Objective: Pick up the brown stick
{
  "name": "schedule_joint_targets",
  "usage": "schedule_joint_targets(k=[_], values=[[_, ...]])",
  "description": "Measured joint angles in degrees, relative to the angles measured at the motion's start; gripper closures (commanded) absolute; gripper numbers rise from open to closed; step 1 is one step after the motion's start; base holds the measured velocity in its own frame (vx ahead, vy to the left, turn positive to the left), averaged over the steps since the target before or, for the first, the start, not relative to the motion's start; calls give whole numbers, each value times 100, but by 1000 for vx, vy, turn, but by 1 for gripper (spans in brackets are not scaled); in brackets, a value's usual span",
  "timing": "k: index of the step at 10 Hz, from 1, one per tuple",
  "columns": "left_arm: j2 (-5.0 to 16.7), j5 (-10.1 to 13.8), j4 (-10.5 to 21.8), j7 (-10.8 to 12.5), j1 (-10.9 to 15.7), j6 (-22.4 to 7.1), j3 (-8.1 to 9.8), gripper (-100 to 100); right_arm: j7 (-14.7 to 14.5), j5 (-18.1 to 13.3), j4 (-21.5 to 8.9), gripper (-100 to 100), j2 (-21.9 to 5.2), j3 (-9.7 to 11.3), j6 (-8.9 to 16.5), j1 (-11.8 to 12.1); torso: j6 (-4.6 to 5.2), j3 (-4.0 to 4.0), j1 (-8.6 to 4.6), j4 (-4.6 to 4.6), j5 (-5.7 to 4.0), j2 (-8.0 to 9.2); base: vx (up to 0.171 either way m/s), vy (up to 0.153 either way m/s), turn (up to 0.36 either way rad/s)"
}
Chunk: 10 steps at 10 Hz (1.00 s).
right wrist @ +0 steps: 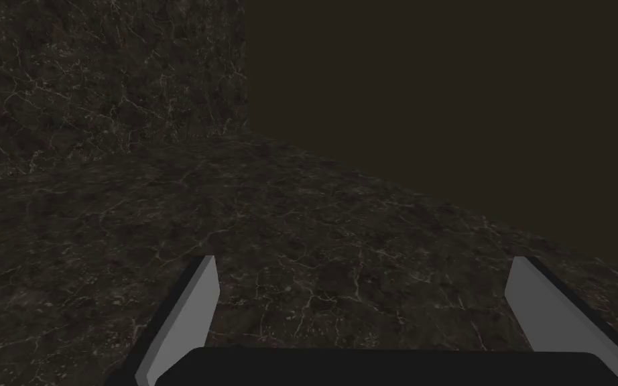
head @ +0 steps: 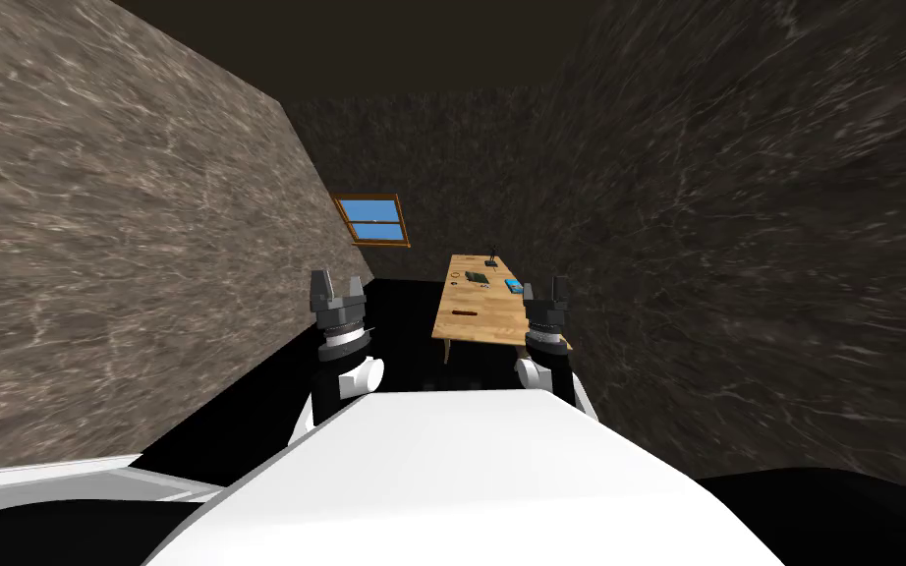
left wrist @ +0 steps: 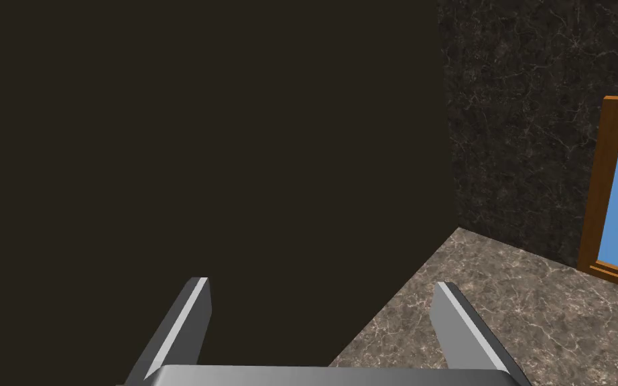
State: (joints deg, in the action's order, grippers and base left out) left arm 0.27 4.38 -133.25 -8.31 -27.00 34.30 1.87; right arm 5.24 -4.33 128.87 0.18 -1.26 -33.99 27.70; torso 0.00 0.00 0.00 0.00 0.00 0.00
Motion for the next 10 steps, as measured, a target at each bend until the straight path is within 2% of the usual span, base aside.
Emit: schedule_joint_targets(k=[5,6,10], values=[[0,0,0,0,1,0,0,0,9,-201,-201,-100,-753,119,30,158,1,22,13,9,3,36,-92,41,145],[-1,0,0,0,1,0,-1,0,7,-259,-260,-100,-911,157,29,208,-2,21,19,8,4,36,-130,82,330],[0,0,0,0,1,0,0,0,42,-474,-427,-100,-1513,250,151,323,0,22,9,9,3,37,-95,47,147]])
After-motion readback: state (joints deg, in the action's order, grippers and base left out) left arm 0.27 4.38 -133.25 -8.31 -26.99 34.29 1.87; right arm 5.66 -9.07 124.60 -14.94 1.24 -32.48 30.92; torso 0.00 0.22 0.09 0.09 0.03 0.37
